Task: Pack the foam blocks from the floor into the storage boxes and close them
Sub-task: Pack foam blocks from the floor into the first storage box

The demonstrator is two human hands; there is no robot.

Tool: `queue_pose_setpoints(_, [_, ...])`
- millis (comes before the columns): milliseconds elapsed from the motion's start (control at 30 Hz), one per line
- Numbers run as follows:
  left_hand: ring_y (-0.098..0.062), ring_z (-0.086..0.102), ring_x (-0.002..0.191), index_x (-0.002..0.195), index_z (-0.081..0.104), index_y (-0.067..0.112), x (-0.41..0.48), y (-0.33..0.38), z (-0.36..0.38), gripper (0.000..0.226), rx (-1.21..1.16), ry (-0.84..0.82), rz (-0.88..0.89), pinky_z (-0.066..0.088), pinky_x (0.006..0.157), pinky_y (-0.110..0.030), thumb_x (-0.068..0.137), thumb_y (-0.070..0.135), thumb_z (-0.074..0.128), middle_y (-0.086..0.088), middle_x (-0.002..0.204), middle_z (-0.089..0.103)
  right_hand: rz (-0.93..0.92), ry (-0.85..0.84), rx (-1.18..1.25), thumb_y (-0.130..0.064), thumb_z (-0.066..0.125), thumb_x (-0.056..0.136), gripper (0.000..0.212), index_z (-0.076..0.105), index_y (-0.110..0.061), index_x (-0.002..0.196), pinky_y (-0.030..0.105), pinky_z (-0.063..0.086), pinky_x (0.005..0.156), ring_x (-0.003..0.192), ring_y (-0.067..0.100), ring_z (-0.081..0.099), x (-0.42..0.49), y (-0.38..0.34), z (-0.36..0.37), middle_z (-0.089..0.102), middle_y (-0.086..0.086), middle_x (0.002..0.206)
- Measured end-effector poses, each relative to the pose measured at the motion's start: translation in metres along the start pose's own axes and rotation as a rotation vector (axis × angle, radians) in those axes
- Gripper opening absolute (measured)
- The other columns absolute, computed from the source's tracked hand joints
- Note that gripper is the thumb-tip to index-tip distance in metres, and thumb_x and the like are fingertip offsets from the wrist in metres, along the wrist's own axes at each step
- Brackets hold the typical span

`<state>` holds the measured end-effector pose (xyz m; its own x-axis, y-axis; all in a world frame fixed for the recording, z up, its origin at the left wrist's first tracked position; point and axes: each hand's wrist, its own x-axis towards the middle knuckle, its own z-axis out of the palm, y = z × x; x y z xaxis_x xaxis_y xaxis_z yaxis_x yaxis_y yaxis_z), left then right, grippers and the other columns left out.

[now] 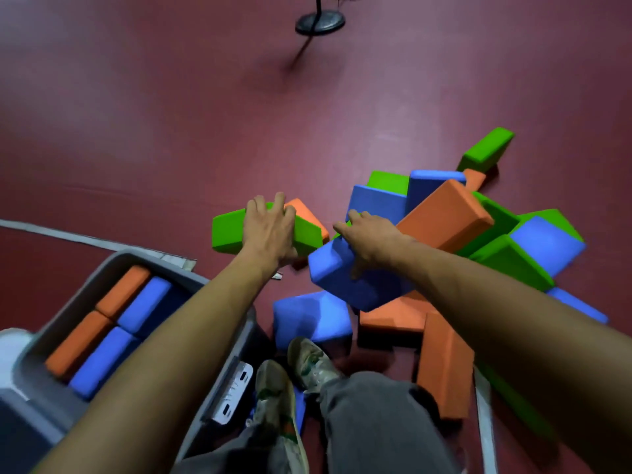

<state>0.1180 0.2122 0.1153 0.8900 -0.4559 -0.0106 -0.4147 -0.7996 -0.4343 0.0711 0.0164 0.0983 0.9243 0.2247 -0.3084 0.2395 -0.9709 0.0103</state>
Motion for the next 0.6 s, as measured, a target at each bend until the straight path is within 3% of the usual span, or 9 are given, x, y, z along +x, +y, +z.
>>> queue_pose_setpoints(200, [-0.035, 0.05, 0.107, 0.119, 0.055, 0.021, -0.026, -0.021, -0.057, 0.059, 0.03, 0.059, -0.05, 0.036, 0.088, -0.041, 0.069, 0.049, 0.066, -0.013, 0.13, 0.048, -0.007, 0.179, -0.049, -0.049, 0.089, 0.061, 0.089, 0.044, -0.015, 0.129, 0.043, 0.047, 0.082, 0.118, 0.031, 0.046, -0.031, -0.014, -0.059, 0.041, 0.01, 0.129])
queue_pose_setpoints(333, [-0.034, 0.051, 0.1, 0.116, 0.055, 0.02, -0.049, -0.042, -0.086, 0.058, 0.032, 0.098, -0.117, 0.037, 0.085, -0.041, 0.067, 0.048, 0.066, -0.018, 0.115, 0.053, -0.021, 0.255, -0.097, -0.048, 0.089, 0.063, 0.085, 0.046, -0.015, 0.129, 0.043, 0.049, 0.081, 0.119, 0.031, 0.047, -0.048, -0.029, -0.094, 0.042, 0.01, 0.13])
queue_pose_setpoints(600, [-0.034, 0.05, 0.099, 0.117, 0.051, 0.017, -0.112, -0.1, -0.113, 0.058, 0.05, 0.107, -0.218, 0.037, 0.084, -0.041, 0.067, 0.043, 0.065, -0.017, 0.107, 0.054, -0.114, 0.31, -0.117, -0.046, 0.09, 0.061, 0.087, 0.044, -0.014, 0.128, 0.045, 0.05, 0.085, 0.117, 0.034, 0.047, -0.06, -0.096, -0.138, 0.041, 0.012, 0.127])
